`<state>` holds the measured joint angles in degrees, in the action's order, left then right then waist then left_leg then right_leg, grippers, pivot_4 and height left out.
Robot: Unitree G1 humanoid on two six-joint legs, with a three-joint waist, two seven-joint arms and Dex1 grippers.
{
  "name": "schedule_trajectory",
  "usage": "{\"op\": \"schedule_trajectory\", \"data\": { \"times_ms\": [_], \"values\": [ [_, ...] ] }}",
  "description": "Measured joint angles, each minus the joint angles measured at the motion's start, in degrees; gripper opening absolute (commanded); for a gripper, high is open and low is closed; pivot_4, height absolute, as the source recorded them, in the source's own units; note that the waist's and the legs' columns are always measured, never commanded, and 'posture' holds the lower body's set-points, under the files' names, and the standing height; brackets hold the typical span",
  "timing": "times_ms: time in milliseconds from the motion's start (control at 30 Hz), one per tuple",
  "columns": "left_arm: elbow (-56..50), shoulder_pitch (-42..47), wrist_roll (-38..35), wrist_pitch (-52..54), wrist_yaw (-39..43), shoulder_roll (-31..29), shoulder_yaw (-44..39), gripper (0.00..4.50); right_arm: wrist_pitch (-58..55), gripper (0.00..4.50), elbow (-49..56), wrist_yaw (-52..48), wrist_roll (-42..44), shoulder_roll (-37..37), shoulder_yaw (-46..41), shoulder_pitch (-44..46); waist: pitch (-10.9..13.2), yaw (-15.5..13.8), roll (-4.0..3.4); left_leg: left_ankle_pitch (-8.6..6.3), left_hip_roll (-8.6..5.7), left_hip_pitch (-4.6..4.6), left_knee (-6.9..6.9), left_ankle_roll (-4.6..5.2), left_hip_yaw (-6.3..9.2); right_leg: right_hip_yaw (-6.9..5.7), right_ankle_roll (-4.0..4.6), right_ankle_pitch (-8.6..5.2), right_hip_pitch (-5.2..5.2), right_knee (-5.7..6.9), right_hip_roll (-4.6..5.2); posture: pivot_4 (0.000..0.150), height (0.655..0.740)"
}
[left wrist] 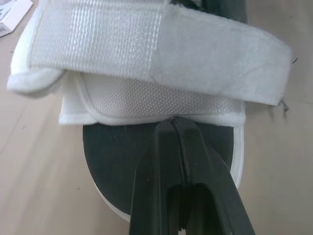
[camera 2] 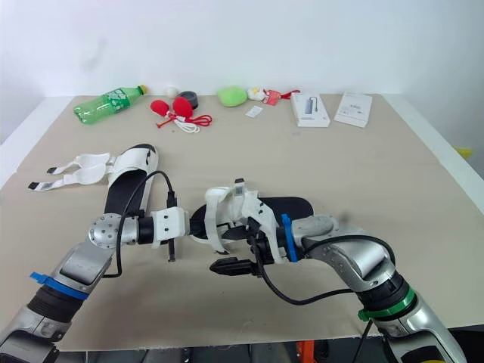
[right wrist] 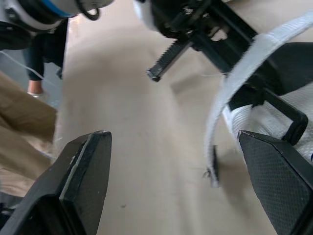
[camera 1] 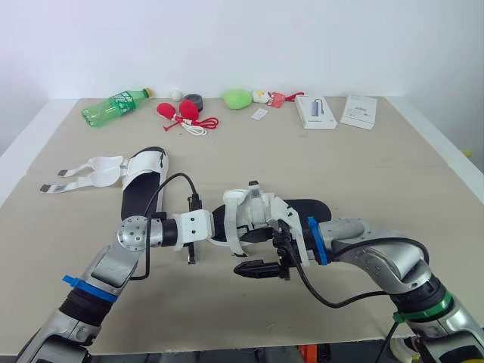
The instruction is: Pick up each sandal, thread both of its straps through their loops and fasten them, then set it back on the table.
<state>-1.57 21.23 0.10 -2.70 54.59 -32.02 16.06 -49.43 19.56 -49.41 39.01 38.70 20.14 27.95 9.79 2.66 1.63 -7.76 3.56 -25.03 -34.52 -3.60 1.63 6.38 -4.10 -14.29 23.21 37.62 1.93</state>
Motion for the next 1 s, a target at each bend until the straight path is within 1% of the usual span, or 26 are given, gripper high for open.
{"op": "schedule_trajectory", "data": {
  "times_ms": [167,267,300,333,367,400,433,467,500,533,567,600,767,967,1000],
  "values": [
    [0.4,0.3,0.7,0.0,-1.0,0.2,0.1,0.00,0.6,4.46,-2.0,-1.3,-2.2,-1.6,0.0,0.6,0.0,0.0,0.00,0.03,0.00,0.00,0.00,0.04,0.00,0.00,0.02,0.04,0.02,0.00,0.00,0.150,0.7400],
    [0.1,-0.1,0.9,0.0,-1.6,0.2,0.1,0.00,0.0,3.74,-2.1,-1.4,-2.9,-2.3,0.0,0.7,0.0,0.0,0.00,0.04,0.00,0.02,0.01,0.05,0.00,0.00,0.03,0.07,0.03,0.00,0.00,0.150,0.7400],
    [-0.1,-0.3,1.0,0.0,-1.7,0.2,0.1,0.00,-0.8,3.05,-2.6,-1.0,-3.2,-2.9,0.0,0.6,0.0,0.0,0.00,0.04,0.00,0.01,0.00,0.05,0.00,0.00,0.03,0.07,0.03,0.00,0.00,0.150,0.7400],
    [-0.2,-0.3,1.0,0.0,-1.7,0.2,0.1,0.00,-1.1,2.76,-2.7,-0.8,-3.2,-3.0,0.0,0.6,0.0,0.0,0.00,0.04,0.00,0.01,0.01,0.05,0.00,0.00,0.03,0.07,0.03,0.00,0.00,0.150,0.7400],
    [-0.3,-0.4,1.0,0.0,-1.7,0.2,0.1,0.00,-1.8,2.28,-3.0,-0.5,-3.3,-3.3,0.0,0.6,0.0,0.0,0.00,0.04,0.00,0.00,0.01,0.05,0.00,0.00,0.04,0.07,0.03,0.00,0.00,0.150,0.7400],
    [-0.4,-0.5,1.0,0.0,-1.7,0.2,0.1,0.00,-2.1,2.15,-3.0,-0.3,-3.3,-3.4,0.0,0.6,0.0,0.0,0.00,0.04,0.00,0.00,0.01,0.05,0.00,0.00,0.03,0.07,0.03,0.00,0.00,0.150,0.7400],
    [-0.6,-0.6,1.0,0.0,-1.7,0.2,0.1,0.00,-2.9,1.85,-3.0,-0.1,-3.2,-3.7,0.0,0.6,0.0,0.0,0.00,0.04,0.00,0.00,0.01,0.05,0.00,0.00,0.03,0.07,0.03,0.00,0.00,0.150,0.7400],
    [-0.9,-0.7,1.0,0.0,-1.7,0.2,0.1,0.00,-4.5,1.19,-3.1,0.4,-3.2,-4.1,0.0,0.6,0.0,0.0,0.00,0.04,0.00,-0.02,0.01,0.05,0.00,0.00,0.02,0.07,0.03,0.00,0.01,0.150,0.7400],
    [-1.0,-0.8,1.0,0.0,-1.7,0.2,0.2,0.00,-5.3,0.88,-3.2,0.8,-3.2,-4.3,0.0,0.6,0.0,0.0,0.00,0.04,0.00,-0.04,0.02,0.05,0.00,0.00,-0.01,0.04,0.03,0.00,0.00,0.150,0.7400],
    [-1.2,-0.8,1.0,0.0,-1.7,0.2,0.2,0.00,-6.7,0.68,-3.8,1.3,-3.2,-4.6,0.0,0.6,0.0,-0.1,0.00,0.04,0.00,-0.06,0.04,0.05,0.00,0.00,-0.03,0.00,0.03,-0.01,0.00,0.150,0.7400],
    [-1.2,-0.8,1.0,0.0,-1.7,0.2,0.2,0.00,-6.8,0.58,-3.9,1.3,-3.2,-4.6,0.0,0.6,0.0,-0.1,0.00,0.04,-0.01,-0.07,0.04,0.05,0.00,0.00,-0.04,0.00,0.03,-0.02,0.01,0.150,0.7400],
    [-1.2,-0.8,1.0,0.0,-1.7,0.2,0.3,0.00,-8.3,0.12,-4.8,2.0,-3.2,-5.3,-0.1,0.7,0.0,-0.1,0.00,0.04,-0.01,-0.07,0.05,0.05,0.00,0.00,-0.04,0.00,0.03,-0.04,0.01,0.150,0.7400],
    [-1.1,-0.8,1.0,0.1,-1.9,0.4,0.5,0.00,-12.4,0.12,-5.7,2.5,-1.7,-6.7,-2.1,1.9,0.0,-0.1,0.00,0.04,0.00,-0.07,0.04,0.05,0.00,0.00,-0.03,0.01,0.02,-0.05,0.01,0.150,0.7400],
    [-0.8,-0.8,1.1,-0.1,-2.0,0.4,0.6,0.00,-17.9,0.12,-5.7,2.2,1.0,-6.6,-4.5,3.8,0.0,-0.1,0.00,0.04,0.00,-0.08,0.05,0.05,0.00,0.00,-0.03,0.01,0.03,-0.08,0.01,0.150,0.7400],
    [-0.6,-0.8,1.1,-0.1,-2.0,0.4,0.6,0.00,-18.6,0.81,-5.7,2.1,1.3,-6.6,-4.5,3.9,0.0,-0.1,0.00,0.04,0.00,-0.08,0.04,0.05,0.00,0.00,-0.03,0.01,0.03,-0.10,0.01,0.150,0.7400]
  ]
}}
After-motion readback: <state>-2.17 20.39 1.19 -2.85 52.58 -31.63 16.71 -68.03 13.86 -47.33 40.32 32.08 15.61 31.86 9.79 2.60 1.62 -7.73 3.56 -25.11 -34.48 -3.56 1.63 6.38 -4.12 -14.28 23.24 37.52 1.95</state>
